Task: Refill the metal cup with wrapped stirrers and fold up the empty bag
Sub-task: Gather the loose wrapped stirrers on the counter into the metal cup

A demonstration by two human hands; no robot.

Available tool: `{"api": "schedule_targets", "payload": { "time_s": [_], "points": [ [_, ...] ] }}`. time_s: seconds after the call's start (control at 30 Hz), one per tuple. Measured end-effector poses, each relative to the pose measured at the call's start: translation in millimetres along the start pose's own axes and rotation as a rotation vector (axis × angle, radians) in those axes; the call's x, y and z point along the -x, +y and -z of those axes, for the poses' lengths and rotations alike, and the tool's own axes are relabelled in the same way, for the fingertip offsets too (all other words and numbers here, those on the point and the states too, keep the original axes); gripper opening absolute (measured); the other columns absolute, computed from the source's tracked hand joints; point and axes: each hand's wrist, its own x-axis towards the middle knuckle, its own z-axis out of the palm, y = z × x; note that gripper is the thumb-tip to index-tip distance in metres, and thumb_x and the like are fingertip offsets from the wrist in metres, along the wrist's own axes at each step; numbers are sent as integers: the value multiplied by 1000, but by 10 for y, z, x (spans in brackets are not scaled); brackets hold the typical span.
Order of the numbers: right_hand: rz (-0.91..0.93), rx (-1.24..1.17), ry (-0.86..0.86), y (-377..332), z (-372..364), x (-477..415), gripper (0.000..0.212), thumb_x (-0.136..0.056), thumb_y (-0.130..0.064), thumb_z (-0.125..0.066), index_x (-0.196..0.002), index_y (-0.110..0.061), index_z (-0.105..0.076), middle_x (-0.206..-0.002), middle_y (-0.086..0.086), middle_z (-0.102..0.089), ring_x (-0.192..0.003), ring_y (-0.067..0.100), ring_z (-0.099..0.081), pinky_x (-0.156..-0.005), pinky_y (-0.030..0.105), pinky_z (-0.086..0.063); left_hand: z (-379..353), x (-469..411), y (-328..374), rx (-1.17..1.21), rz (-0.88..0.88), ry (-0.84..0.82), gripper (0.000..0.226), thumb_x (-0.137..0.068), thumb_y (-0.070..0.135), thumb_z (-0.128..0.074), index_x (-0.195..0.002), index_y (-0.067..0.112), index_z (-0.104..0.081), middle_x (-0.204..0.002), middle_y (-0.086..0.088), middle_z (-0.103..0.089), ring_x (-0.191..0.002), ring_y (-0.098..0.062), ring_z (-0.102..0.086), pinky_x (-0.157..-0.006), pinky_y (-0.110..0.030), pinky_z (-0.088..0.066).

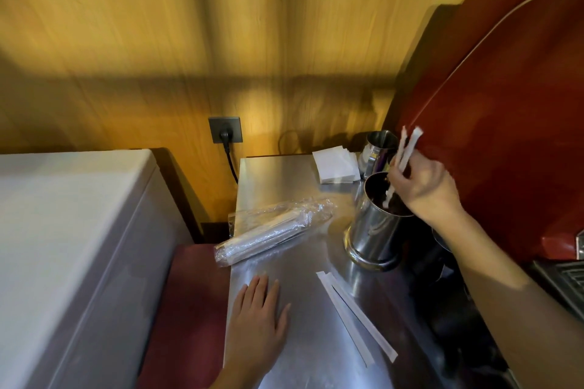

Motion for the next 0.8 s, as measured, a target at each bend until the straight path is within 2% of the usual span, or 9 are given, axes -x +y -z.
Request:
{"api": "schedule_targets", "payload": {
  "time_s": [0.1,0.2,0.3,0.4,0.47,0.53,0.63,0.8],
  "points": [
    [-93,178,-305,83,-58,-90,11,-83,-30,-52,-86,-20,-54,-83,7,-62,-83,34,-59,-67,35,-39,-21,-7,-18,5,-3,4,50,-82,43,-42,-113,12,-66,-118,-13,-66,-113,-28,-60,-101,-35,-27],
    [-130,197,-433,143,-64,-147,11,-80,-30,-55,-80,-19,-54,-81,6,-62,-79,29,-59,-65,34,-41,-30,-7,-23,21,-2,19,50,-82,43,-43,-112,12,-67,-119,-13,-66,-113,-28,-60,-101,-34,-27],
    [-118,195,-408,151,-59,-167,12,-82,-32,-52,-82,-20,-54,-82,6,-63,-77,28,-59,-65,35,-43,-38,-12,-30,35,-2,15,49,-81,43,-44,-112,12,-67,-117,-12,-67,-112,-28,-61,-101,-34,-27],
    [-39,184,-202,74,-43,-110,12,-84,-31,-52,-87,-19,-55,-82,5,-63,-77,31,-58,-65,34,-40,-50,-18,-32,23,-14,26,48,-82,43,-44,-113,14,-66,-118,-11,-66,-112,-27,-61,-101,-35,-26],
    [38,55,-64,-32,-39,-8,10,-86,-27,-52,-89,-18,-57,-76,3,-61,-73,30,-57,-64,34,-39,-52,-25,-31,12,-20,35,48,-83,43,-43,-114,14,-65,-119,-10,-66,-113,-26,-59,-102,-35,-29],
    [126,-125,-72,-141,-64,155,8,-86,-23,-54,-87,-17,-59,-67,-1,-59,-65,25,-56,-63,35,-43,-56,-31,-28,11,-25,38,48,-84,43,-41,-115,14,-64,-120,-10,-66,-114,-26,-59,-101,-39,-40],
    [201,-178,-268,-216,-247,430,7,-85,-20,-56,-89,-16,-61,-61,-12,-52,-64,19,-55,-65,36,-45,-52,-41,-26,7,-32,43,48,-85,43,-41,-116,13,-64,-121,-10,-65,-115,-27,-58,-98,-44,-45],
    [41,96,-719,16,-753,774,10,-80,-17,-55,-89,-12,-59,-83,5,-62,-80,23,-58,-71,33,-47,-81,-44,-33,-6,-44,79,43,-83,39,-54,-116,13,-63,-122,-11,-64,-116,-28,-57,-98,-45,-44]
  ]
}}
